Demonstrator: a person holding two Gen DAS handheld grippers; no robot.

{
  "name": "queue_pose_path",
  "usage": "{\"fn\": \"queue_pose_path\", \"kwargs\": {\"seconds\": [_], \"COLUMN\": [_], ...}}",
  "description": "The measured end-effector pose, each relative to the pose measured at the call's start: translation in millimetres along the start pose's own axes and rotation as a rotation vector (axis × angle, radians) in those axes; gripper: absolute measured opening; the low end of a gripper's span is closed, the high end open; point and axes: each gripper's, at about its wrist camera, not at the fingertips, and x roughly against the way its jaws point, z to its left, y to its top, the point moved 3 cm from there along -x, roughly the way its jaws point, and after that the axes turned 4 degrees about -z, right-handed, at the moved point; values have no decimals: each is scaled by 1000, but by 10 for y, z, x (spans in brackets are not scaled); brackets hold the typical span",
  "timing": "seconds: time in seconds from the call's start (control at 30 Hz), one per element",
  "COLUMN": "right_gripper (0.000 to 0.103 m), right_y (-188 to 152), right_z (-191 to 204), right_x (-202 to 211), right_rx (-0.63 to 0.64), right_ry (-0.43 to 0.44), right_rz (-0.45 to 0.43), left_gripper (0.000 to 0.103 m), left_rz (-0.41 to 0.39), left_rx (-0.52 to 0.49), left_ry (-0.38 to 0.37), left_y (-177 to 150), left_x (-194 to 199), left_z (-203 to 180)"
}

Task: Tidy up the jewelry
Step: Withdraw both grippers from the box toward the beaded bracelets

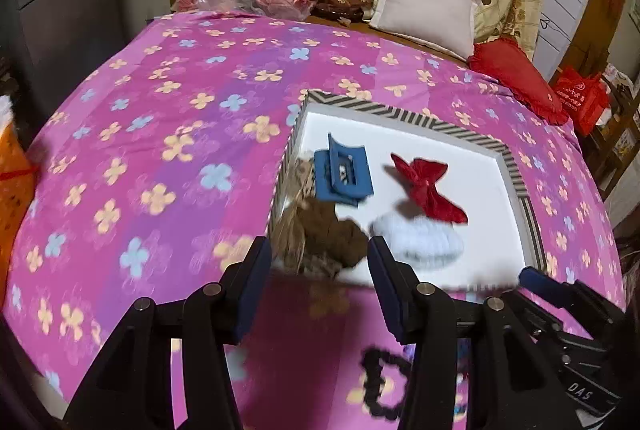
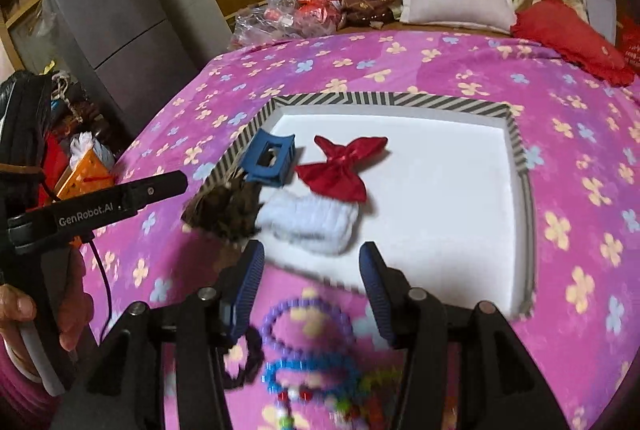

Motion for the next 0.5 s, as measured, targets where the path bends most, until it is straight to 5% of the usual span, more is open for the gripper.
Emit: {"fn": "queue_pose_path", "kwargs": {"seconds": [0.5], "right_gripper": [68], "right_y": [-592], "right_z": [193], "right_x": [703], "right_rx": [49], "right_ry": [-28], "right_rz": [-33], "left_gripper": [49], "left_rz": [-58], "left_rx": [-57], "left_ry": [51], "left_y": [-815], "left_x": [528], "left_z": [-58]}}
